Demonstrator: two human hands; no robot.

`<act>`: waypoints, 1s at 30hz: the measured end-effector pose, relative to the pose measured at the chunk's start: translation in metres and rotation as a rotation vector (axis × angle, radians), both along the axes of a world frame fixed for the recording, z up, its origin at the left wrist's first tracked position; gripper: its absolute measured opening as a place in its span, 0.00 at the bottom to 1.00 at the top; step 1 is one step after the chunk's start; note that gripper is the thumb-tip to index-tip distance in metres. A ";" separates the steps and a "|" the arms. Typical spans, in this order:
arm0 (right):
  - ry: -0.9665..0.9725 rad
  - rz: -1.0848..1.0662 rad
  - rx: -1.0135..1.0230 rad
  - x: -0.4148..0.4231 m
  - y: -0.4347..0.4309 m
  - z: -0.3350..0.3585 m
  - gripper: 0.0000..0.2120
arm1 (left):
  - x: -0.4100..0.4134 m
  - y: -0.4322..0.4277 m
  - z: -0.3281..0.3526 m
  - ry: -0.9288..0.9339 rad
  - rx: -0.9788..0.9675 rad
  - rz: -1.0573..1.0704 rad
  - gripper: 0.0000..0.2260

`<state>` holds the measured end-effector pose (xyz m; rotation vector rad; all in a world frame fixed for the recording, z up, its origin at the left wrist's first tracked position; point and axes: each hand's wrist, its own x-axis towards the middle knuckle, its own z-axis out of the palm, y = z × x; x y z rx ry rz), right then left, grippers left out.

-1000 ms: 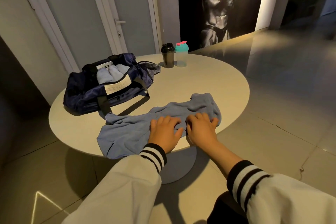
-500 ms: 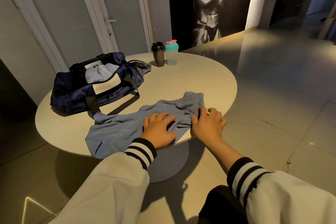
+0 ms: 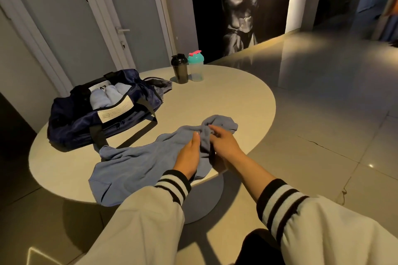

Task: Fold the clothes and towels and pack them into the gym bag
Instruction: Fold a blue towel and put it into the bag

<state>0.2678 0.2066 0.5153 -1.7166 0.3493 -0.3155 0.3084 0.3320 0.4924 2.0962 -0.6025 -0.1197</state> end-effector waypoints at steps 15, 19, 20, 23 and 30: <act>0.122 -0.337 -1.011 -0.031 -0.041 -0.021 0.14 | -0.010 -0.014 0.017 -0.205 0.771 -0.054 0.26; 0.189 -0.148 -0.971 -0.023 -0.039 -0.012 0.15 | -0.004 -0.019 0.037 -0.304 0.704 -0.004 0.17; 0.231 -0.104 -0.979 -0.020 -0.040 -0.011 0.15 | 0.000 -0.020 0.036 -0.321 0.637 -0.007 0.16; 0.371 -0.036 -1.043 -0.011 -0.046 -0.008 0.19 | 0.017 -0.023 0.023 -0.260 0.599 -0.128 0.20; 0.408 -0.190 -1.016 0.023 -0.066 -0.008 0.25 | 0.072 -0.041 0.007 -0.147 0.800 -0.081 0.29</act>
